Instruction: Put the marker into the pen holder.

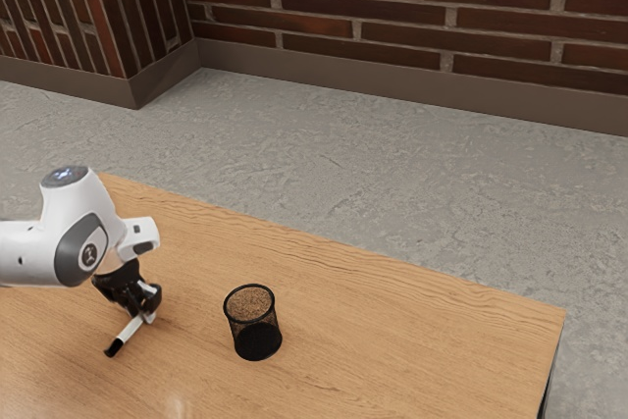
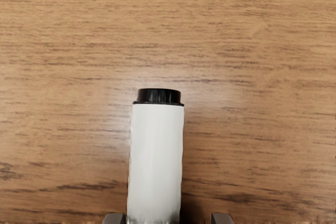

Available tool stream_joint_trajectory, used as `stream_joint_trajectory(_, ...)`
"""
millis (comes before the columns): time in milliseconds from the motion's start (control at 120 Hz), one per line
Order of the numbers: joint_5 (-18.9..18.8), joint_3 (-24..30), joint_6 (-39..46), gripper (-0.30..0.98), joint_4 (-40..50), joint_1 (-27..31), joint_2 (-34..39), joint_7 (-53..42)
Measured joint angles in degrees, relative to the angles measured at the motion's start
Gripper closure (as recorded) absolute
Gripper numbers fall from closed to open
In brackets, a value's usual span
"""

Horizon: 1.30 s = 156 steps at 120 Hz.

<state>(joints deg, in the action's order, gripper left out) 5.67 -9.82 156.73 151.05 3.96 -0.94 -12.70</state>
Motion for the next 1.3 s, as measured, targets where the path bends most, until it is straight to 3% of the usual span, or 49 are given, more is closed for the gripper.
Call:
stream_joint_trajectory(367,2.3,-1.9,0.0,0.74,0.8,-2.4,0.9,-0.8)
stream_joint_trajectory(508,1.5,0.6,0.1,0.77,-0.2,-0.7,4.1,-0.8)
stream_joint_trajectory(783,0.4,4.4,0.4,0.79,-9.0,-10.7,8.6,-0.8)
stream_joint_trajectory(1092,2.5,13.0,4.0,0.79,-11.2,-11.2,7.8,-0.1)
stream_joint_trajectory(1300,3.0,15.1,6.9,0.79,-10.7,-11.1,6.1,1.0)
